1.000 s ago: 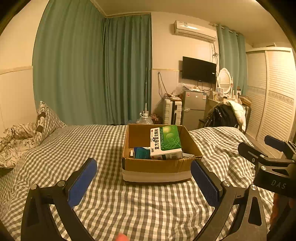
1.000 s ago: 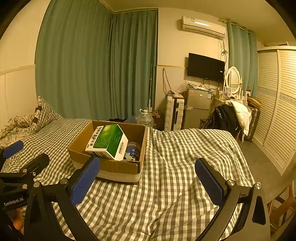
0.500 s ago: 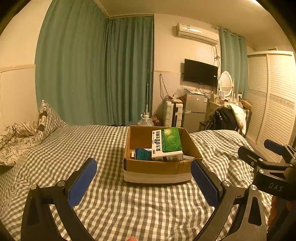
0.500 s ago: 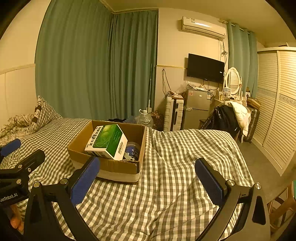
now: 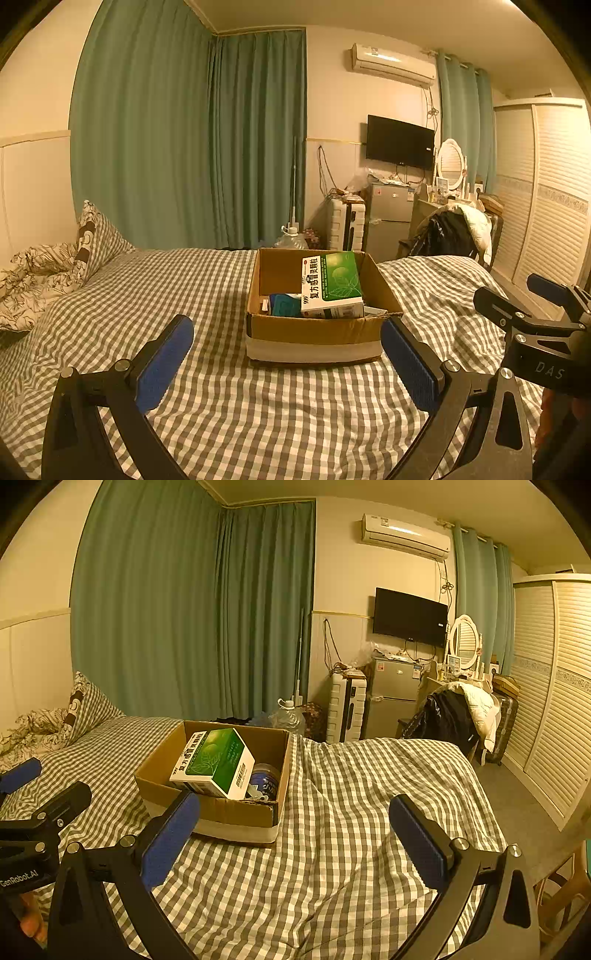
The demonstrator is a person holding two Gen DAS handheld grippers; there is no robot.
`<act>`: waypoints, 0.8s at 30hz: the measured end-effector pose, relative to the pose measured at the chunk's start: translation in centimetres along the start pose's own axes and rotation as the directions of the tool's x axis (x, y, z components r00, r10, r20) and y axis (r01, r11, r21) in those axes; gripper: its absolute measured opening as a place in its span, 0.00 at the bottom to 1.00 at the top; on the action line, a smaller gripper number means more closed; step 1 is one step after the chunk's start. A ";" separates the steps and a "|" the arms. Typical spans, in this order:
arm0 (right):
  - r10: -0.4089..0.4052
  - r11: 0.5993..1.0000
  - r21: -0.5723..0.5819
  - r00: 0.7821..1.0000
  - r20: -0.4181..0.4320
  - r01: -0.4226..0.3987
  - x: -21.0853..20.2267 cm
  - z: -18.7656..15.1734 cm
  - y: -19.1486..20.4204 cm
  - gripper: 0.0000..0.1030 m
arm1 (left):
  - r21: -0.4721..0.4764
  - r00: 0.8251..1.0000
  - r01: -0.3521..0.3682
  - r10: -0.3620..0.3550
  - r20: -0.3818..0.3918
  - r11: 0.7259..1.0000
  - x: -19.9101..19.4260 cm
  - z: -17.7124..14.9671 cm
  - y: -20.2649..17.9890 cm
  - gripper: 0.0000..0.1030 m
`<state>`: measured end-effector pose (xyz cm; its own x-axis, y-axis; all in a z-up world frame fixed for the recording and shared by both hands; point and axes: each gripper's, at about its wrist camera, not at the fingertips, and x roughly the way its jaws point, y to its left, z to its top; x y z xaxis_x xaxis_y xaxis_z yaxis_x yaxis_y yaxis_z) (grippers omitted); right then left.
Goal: Organize objects
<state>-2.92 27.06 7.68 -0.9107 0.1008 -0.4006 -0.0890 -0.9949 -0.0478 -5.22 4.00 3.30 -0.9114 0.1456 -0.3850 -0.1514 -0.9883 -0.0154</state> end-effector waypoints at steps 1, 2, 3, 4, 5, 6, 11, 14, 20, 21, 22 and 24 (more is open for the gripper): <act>0.000 1.000 0.000 1.000 0.000 0.000 0.0 0.0 0.0 1.00 | 0.000 1.000 0.000 0.000 -0.001 1.000 0.0 0.0 0.0 1.00; 0.000 1.000 0.000 1.000 -0.001 0.000 0.0 0.0 0.0 1.00 | 0.000 1.000 -0.001 0.001 0.000 1.000 0.0 0.0 0.0 1.00; 0.000 1.000 0.000 1.000 0.000 0.000 0.0 0.0 0.0 1.00 | 0.001 1.000 -0.001 0.001 0.000 1.000 0.1 0.0 0.0 1.00; 0.000 1.000 0.000 1.000 0.000 0.000 0.0 0.0 0.0 1.00 | 0.002 1.000 -0.001 0.001 -0.001 1.000 0.1 0.0 0.0 1.00; 0.000 1.000 0.000 1.000 0.000 0.000 0.0 0.0 0.0 1.00 | 0.001 1.000 -0.003 0.003 -0.001 1.000 0.1 0.0 0.0 1.00; 0.001 1.000 0.000 1.000 -0.001 -0.001 0.0 0.0 0.0 1.00 | 0.002 1.000 -0.004 0.004 -0.002 1.000 0.1 0.0 0.0 1.00; 0.000 1.000 0.000 1.000 0.000 0.000 0.0 0.0 0.0 1.00 | 0.000 1.000 -0.010 0.010 -0.005 1.000 0.1 -0.1 0.1 1.00; 0.000 1.000 0.001 1.000 -0.001 0.000 0.0 0.0 0.1 1.00 | 0.005 1.000 -0.017 0.017 -0.006 1.000 0.3 -0.1 0.2 1.00; 0.002 1.000 -0.003 1.000 -0.004 -0.002 0.0 0.0 0.0 1.00 | 0.011 1.000 -0.022 0.022 -0.011 1.000 0.5 -0.1 0.1 1.00; 0.002 1.000 -0.003 1.000 -0.004 -0.002 0.0 0.0 0.0 1.00 | 0.011 1.000 -0.021 0.021 -0.013 1.000 0.6 -0.1 0.1 1.00; 0.003 1.000 -0.004 1.000 -0.004 -0.003 -0.1 0.0 0.0 1.00 | 0.011 1.000 -0.020 0.020 -0.017 1.000 0.7 -0.2 0.2 1.00; 0.002 1.000 -0.006 1.000 -0.005 -0.003 -0.1 0.0 0.0 1.00 | 0.011 1.000 -0.022 0.022 -0.021 1.000 0.8 -0.2 0.2 1.00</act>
<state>-2.86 27.08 7.73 -0.9090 0.0983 -0.4051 -0.0842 -0.9951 -0.0525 -5.92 3.93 2.77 -0.9062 0.1230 -0.4046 -0.1357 -0.9908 0.0027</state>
